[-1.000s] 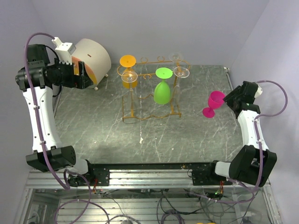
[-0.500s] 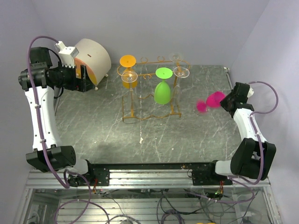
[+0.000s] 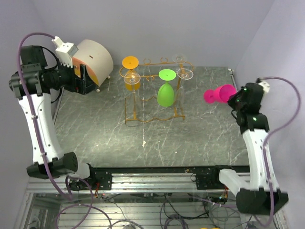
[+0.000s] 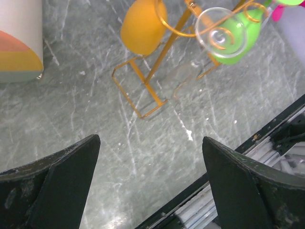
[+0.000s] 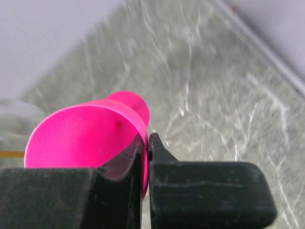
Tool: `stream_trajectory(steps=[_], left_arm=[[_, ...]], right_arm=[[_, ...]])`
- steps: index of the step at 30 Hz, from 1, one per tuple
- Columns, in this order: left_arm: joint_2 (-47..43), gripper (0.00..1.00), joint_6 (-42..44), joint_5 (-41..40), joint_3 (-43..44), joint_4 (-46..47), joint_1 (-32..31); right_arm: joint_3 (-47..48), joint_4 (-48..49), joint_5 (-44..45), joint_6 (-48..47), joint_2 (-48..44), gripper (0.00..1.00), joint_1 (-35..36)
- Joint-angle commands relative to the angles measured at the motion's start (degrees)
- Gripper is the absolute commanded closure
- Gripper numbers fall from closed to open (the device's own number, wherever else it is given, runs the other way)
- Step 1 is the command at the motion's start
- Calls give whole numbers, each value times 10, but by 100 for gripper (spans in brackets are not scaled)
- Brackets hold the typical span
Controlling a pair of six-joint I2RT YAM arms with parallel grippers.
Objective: Place the wine glass upside down on the wine glass rack
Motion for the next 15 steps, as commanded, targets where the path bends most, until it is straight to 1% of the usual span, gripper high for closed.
stream_trajectory(steps=[1, 2, 4, 6, 8, 9, 11, 12, 13, 14, 15], left_arm=[[-75, 1, -132, 23, -8, 52, -4], [-95, 0, -178, 19, -25, 82, -3], [-135, 1, -261, 38, -48, 139, -3], [-159, 1, -348, 98, -58, 197, -3], [-169, 0, -466, 171, -86, 289, -3], [-171, 1, -546, 203, -108, 361, -1], [-176, 0, -714, 236, -167, 521, 1], [-177, 0, -806, 241, -205, 611, 1], [-175, 0, -923, 244, -237, 702, 1], [-168, 0, -995, 242, -262, 784, -2], [-160, 1, -1025, 233, -272, 816, -5]], right_arm=[[80, -32, 65, -19, -104, 100, 3], [90, -19, 56, -19, -125, 100, 3], [110, 12, 17, -10, -153, 100, 6], [124, 57, -13, -9, -161, 100, 16], [116, 131, -50, -5, -166, 100, 24], [112, 169, -72, 2, -168, 100, 25], [96, 287, -130, 18, -159, 100, 26], [92, 331, -158, 32, -149, 100, 26], [92, 374, -184, 45, -135, 100, 26], [99, 401, -198, 54, -119, 100, 26], [105, 427, -214, 66, -99, 100, 26]])
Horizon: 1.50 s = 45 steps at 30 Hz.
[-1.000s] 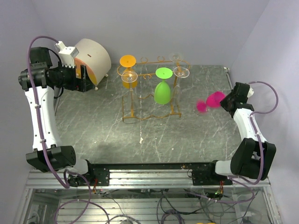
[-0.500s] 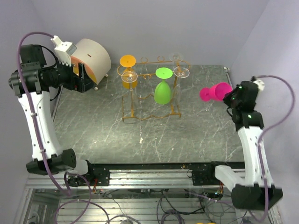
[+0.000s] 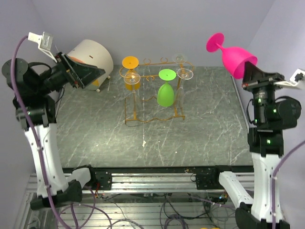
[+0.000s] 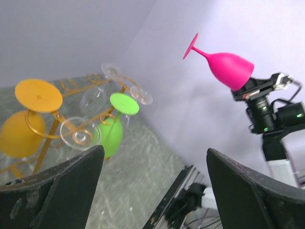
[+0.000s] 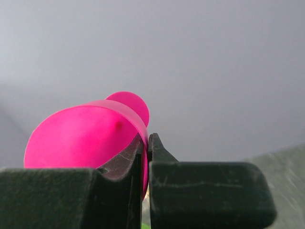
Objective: Place the wine glass upside down on the wine glass rack
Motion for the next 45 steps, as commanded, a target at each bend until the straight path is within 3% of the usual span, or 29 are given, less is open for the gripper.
stream_trajectory(steps=[1, 4, 9, 12, 17, 19, 22, 27, 32, 37, 45], left_arm=[[52, 0, -463, 32, -78, 323, -9], [62, 0, -499, -30, -90, 379, -37], [97, 0, -481, -114, -68, 379, -102], [129, 1, -454, -122, -31, 327, -103], [136, 3, -406, -159, -3, 259, -117], [131, 9, -413, -169, -15, 277, -125], [128, 10, -442, -165, -41, 304, -125], [138, 11, -464, -147, -72, 330, -127], [152, 11, -473, -132, -64, 360, -127], [150, 11, -455, -126, -77, 336, -128], [161, 10, -436, -117, -85, 321, -133]], right_arm=[[6, 207, -118, 56, 73, 100, 6], [34, 256, -110, 53, 131, 100, 57], [169, 232, 88, -192, 272, 100, 347], [203, 285, 189, -284, 340, 100, 443], [164, 473, 285, -366, 401, 100, 512], [122, 594, 307, -448, 423, 100, 554], [107, 764, 357, -596, 473, 100, 616], [68, 980, 318, -752, 537, 100, 673], [54, 1062, 303, -805, 566, 100, 681], [67, 1102, 301, -822, 588, 100, 681], [72, 1082, 272, -789, 589, 100, 681]])
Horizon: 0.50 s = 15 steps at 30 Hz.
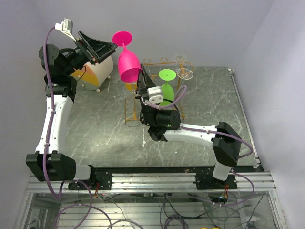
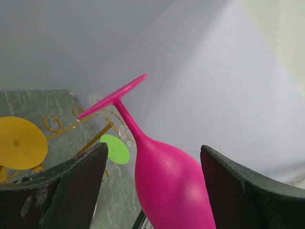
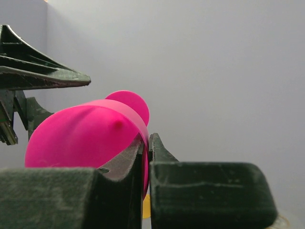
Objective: Place the wine glass upside down on the wine glass rack
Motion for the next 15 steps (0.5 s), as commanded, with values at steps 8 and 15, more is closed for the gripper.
stream_trajectory(steps=[8, 15], left_arm=[[14, 14, -156, 17, -10, -74, -8], [16, 21, -168, 20, -9, -63, -8]], right_arm=[[43, 120, -43, 23, 20, 100, 1], [61, 105, -55, 41, 40, 100, 2]])
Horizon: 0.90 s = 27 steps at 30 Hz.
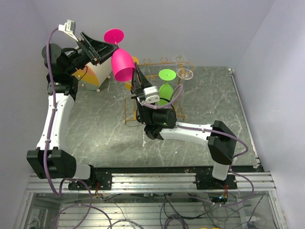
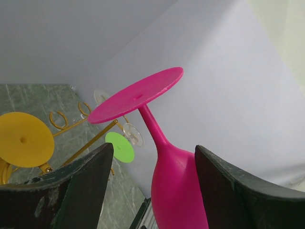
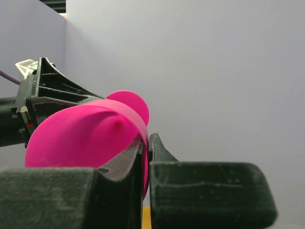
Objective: Place the wine glass upside down on the wine glass rack
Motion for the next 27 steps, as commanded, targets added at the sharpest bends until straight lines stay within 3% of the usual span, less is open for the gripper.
stream_trajectory(steps=[1, 8, 13, 16, 23, 24, 26, 27], left_arm=[[-1, 22, -173, 14, -7, -61, -5], [-6, 50, -176, 17, -7, -54, -19], [-9, 51, -186, 22, -11, -43, -20], [-12, 62, -192, 26, -13, -34, -20], [-13, 70, -201, 30, -7, -24, -20], [-14, 74, -203, 31, -7, -18, -20], [-13, 92, -204, 31, -3, -17, -20], [-13, 93, -206, 32, -3, -14, -20]], right_arm=[[22, 95, -19, 28, 10, 100, 2], [30, 100, -12, 21, 27, 100, 2], [26, 80, -14, 40, 25, 100, 2], [17, 71, -18, 54, 20, 100, 2], [-21, 30, -35, 75, -3, 100, 4], [-24, 27, -35, 75, -5, 100, 4], [-32, 18, -38, 77, -10, 100, 6], [-36, 13, -40, 80, -12, 100, 5]])
